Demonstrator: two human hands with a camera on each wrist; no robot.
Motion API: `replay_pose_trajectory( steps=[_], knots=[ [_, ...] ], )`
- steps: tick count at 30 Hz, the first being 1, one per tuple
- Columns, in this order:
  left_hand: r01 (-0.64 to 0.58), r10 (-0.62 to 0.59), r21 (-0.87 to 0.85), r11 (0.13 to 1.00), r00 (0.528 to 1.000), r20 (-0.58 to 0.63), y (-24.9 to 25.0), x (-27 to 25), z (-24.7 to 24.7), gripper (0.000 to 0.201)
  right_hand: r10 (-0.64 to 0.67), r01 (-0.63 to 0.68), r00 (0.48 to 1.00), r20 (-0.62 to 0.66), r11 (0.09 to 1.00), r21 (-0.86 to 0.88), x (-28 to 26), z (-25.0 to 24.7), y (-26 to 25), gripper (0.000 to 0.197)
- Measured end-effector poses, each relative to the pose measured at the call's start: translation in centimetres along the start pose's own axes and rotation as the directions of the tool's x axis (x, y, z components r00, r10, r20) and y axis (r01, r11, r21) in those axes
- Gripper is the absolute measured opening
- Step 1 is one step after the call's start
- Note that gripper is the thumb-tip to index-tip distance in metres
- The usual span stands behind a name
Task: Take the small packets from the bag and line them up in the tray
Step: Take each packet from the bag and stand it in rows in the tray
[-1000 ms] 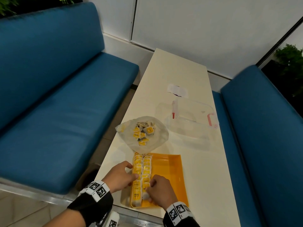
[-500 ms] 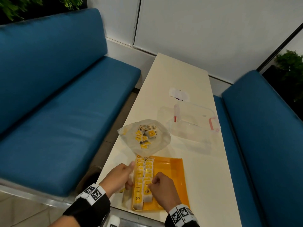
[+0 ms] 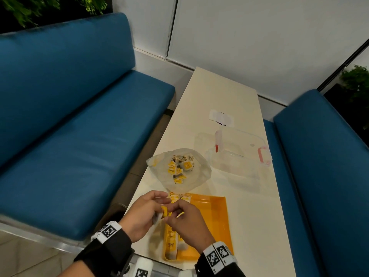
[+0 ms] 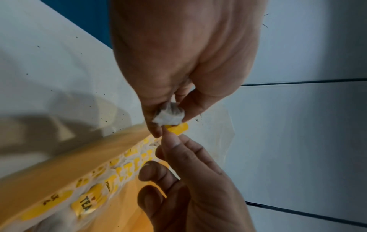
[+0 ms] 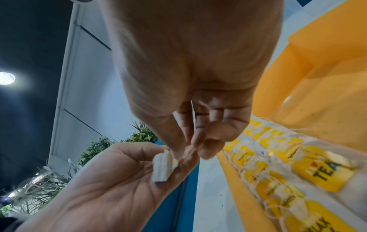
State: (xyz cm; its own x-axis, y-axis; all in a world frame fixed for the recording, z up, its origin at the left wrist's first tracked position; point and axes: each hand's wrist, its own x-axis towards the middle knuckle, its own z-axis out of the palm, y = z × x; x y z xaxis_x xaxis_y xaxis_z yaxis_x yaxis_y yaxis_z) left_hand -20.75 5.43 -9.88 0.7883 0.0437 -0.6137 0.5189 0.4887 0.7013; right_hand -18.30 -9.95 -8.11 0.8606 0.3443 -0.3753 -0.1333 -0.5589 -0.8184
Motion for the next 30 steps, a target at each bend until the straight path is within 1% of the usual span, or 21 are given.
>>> replay_pose_trajectory(
  steps=[2, 5, 7, 10, 13, 18, 23, 27, 29, 30],
  knots=[
    [-0.011, 0.013, -0.081, 0.997, 1.000, 0.021, 0.2, 0.1, 0.2, 0.049, 0.025, -0.026, 1.000, 0.013, 0.997, 0.067, 0.0, 0.0, -0.2, 0.014],
    [-0.025, 0.035, -0.170, 0.985, 0.998, 0.054, 0.4, 0.3, 0.4, 0.053, 0.028, -0.033, 0.999, 0.043, 0.990, 0.135, 0.0, -0.3, -0.6, 0.012],
    [-0.038, 0.052, -0.182, 0.983, 0.996, 0.072, 0.5, 0.2, 0.5, 0.055, 0.025, -0.040, 0.997, 0.074, 0.976, 0.215, 0.0, -0.4, -0.7, 0.012],
    [-0.050, 0.069, -0.186, 0.981, 0.993, 0.098, 0.6, 0.2, 0.8, 0.059, 0.057, -0.110, 0.987, 0.148, 0.919, 0.379, -0.2, -0.9, -1.3, 0.016],
    [-0.049, 0.071, -0.191, 0.980, 0.991, 0.110, 0.8, 0.2, 1.0, 0.064, 0.086, -0.167, 0.978, 0.191, 0.872, 0.460, -0.1, -1.4, -1.6, 0.019],
    [-0.051, 0.068, -0.158, 0.986, 0.992, 0.106, 0.6, 0.5, 1.1, 0.063, 0.089, -0.178, 0.974, 0.209, 0.870, 0.460, 0.0, -1.4, -1.6, 0.018],
    [-0.061, 0.073, -0.111, 0.992, 0.991, 0.109, 0.5, 0.2, 1.3, 0.056, 0.054, -0.130, 0.980, 0.194, 0.906, 0.402, -0.1, -1.2, -1.4, 0.003],
    [-0.122, 0.112, 0.119, 0.985, 0.990, 0.087, 0.4, 0.1, 0.7, 0.034, 0.031, -0.056, 0.996, 0.089, 0.955, 0.292, 0.4, -1.8, -1.1, 0.008],
    [-0.125, 0.109, 0.170, 0.978, 0.989, 0.096, 0.4, 0.0, 0.5, 0.027, 0.020, -0.037, 0.998, 0.062, 0.960, 0.278, 0.5, -2.3, -1.1, 0.012],
    [-0.129, 0.111, 0.186, 0.974, 0.988, 0.103, 0.5, 0.0, 0.4, 0.027, 0.011, -0.024, 0.999, 0.050, 0.960, 0.278, 0.6, -2.6, -1.1, 0.013]
  ],
)
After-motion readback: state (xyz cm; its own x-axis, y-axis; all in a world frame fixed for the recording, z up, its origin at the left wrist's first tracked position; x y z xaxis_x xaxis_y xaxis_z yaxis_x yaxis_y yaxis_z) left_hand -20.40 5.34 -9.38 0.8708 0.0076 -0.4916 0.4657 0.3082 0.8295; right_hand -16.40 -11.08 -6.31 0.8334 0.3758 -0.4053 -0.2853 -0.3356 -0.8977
